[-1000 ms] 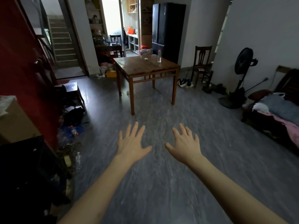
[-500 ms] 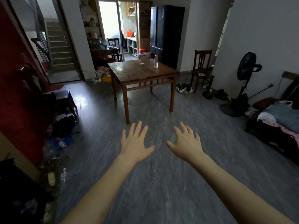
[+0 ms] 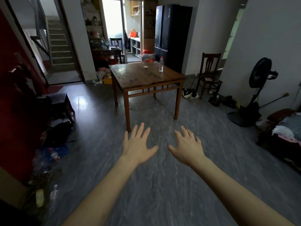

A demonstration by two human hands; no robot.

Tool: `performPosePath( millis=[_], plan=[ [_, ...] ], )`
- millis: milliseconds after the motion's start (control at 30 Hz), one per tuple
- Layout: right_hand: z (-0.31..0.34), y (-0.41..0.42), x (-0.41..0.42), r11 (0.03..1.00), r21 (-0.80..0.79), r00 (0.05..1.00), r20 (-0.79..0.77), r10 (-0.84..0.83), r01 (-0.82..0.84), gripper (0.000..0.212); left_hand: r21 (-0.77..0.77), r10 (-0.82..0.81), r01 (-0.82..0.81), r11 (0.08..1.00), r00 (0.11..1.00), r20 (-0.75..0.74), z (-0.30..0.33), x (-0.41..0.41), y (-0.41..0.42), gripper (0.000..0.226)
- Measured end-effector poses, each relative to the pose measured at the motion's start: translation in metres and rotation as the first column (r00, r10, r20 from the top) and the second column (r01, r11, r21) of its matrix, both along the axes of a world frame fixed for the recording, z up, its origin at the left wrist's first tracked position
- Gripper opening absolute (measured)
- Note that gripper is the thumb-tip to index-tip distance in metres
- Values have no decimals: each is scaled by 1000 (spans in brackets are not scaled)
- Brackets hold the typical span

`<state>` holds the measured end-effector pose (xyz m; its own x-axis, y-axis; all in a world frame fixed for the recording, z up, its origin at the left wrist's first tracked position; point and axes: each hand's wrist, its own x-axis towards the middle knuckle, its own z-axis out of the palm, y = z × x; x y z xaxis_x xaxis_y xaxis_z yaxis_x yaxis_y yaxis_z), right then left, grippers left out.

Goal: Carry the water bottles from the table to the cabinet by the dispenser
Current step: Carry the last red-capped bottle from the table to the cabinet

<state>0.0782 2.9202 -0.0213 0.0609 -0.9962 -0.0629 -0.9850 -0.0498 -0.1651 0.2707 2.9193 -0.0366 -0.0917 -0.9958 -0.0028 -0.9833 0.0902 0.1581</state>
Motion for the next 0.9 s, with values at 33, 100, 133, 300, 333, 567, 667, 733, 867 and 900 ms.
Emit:
performPosePath(
  millis=[33, 100, 133, 300, 333, 567, 667, 733, 867, 900],
  plan=[
    [1, -16, 4, 1000, 0, 1000, -1, 2, -2, 78, 0, -2, 2, 1000, 1000, 0, 2, 5, -17, 87],
    [6, -50, 13, 1000, 0, 1000, -3, -1, 1, 78, 1, -10, 10, 1000, 1000, -5, 7, 15, -52, 87],
    [10, -64, 16, 1000, 1, 1000, -4, 2, -2, 78, 4, -17, 17, 1000, 1000, -9, 10, 18, -67, 87],
    [20, -130, 27, 1000, 5, 1000, 14, -23, 23, 77, 25, -65, 65, 998, 998, 23, 21, 26, -146, 87],
    [20, -141, 26, 999, 13, 999, 14, -33, 32, 77, 29, -77, 76, 997, 997, 30, 22, 26, -160, 87],
    [17, -217, 11, 994, 20, 993, 37, -112, 112, 76, 66, -124, 119, 991, 990, 70, 20, 17, -247, 86],
    [14, -253, -2, 992, 32, 991, 45, -125, 124, 75, 100, -144, 135, 986, 986, 88, 15, 3, -284, 84],
    [14, -283, -15, 991, 20, 991, 35, -131, 131, 74, 112, -161, 150, 982, 982, 102, 12, -7, -312, 84],
    [18, -352, -43, 989, -17, 988, 46, -148, 149, 72, 98, -194, 181, 979, 971, 142, 16, -25, -384, 84],
    [19, -370, -50, 989, -20, 988, 50, -149, 150, 71, 90, -192, 180, 980, 970, 146, 19, -31, -404, 85]
  ],
)
